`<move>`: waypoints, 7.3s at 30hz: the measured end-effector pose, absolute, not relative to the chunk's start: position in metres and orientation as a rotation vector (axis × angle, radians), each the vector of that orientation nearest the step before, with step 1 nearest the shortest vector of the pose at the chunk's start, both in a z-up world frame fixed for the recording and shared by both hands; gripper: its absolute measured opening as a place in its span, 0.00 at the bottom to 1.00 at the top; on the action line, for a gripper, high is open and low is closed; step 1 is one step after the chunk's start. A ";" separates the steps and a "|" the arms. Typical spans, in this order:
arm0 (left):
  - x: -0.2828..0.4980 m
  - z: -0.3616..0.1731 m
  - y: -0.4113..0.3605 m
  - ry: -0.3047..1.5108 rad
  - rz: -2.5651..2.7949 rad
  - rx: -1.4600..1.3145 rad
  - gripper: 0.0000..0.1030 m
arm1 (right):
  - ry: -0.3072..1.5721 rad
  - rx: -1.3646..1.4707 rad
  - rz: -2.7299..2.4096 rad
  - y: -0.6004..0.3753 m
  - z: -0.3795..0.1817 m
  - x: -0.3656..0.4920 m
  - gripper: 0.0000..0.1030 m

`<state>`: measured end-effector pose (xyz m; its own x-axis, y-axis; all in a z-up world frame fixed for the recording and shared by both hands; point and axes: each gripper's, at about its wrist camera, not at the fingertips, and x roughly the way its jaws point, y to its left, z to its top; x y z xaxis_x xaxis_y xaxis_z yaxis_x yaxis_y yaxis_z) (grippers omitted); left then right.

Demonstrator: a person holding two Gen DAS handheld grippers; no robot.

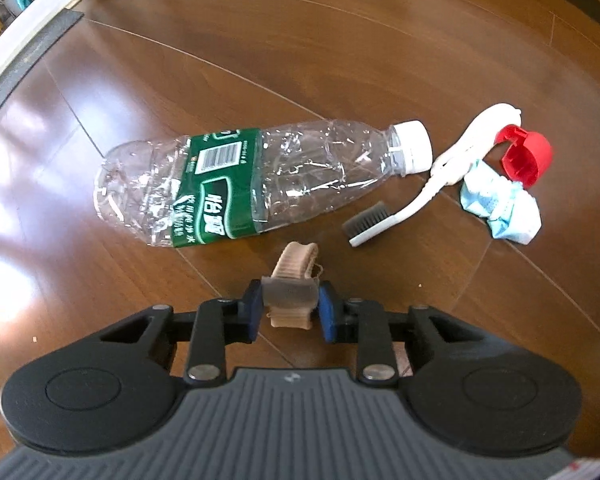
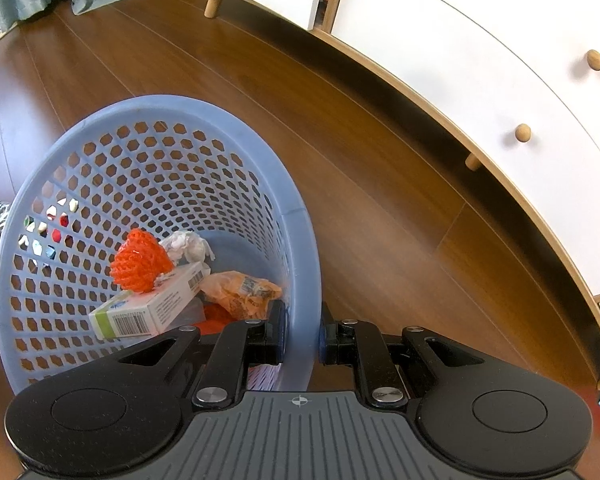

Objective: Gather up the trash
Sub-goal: 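Carry the finger cot over the wastebasket and open the left gripper, then move the open left gripper back toward the blue face mask, then grasp the blue face mask with the left gripper, then carry the face mask over the wastebasket and open the left gripper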

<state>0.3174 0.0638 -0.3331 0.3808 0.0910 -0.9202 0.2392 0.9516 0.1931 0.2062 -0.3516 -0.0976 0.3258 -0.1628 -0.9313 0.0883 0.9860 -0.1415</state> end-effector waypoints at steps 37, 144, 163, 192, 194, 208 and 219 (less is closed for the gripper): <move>0.232 -0.110 -0.178 1.162 -0.653 0.273 0.24 | 1.227 -0.050 -0.150 -0.356 -0.098 0.204 0.11; 0.320 -0.324 -0.029 1.048 -0.341 0.317 0.54 | 1.257 0.006 -0.165 -0.359 -0.104 0.207 0.11; 0.329 -0.333 -0.031 1.083 -0.354 0.275 0.44 | 1.263 0.024 -0.164 -0.369 -0.102 0.207 0.11; 0.247 -0.096 -0.118 1.090 -0.548 0.321 0.40 | 1.236 -0.008 -0.162 -0.362 -0.103 0.204 0.11; 0.242 -0.093 -0.132 1.091 -0.586 0.328 0.40 | 1.234 -0.008 -0.161 -0.361 -0.102 0.204 0.11; 0.231 -0.118 -0.193 1.156 -0.652 0.373 0.40 | 1.229 -0.003 -0.145 -0.362 -0.102 0.203 0.11; 0.236 -0.137 -0.206 1.179 -0.628 0.391 0.46 | 1.226 0.004 -0.142 -0.362 -0.102 0.204 0.11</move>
<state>0.2358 -0.2064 -0.1368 0.2431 -0.2482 -0.9377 0.6394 0.7680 -0.0375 0.2038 -0.3622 -0.1022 0.3303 -0.1063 -0.9379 0.1102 0.9912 -0.0735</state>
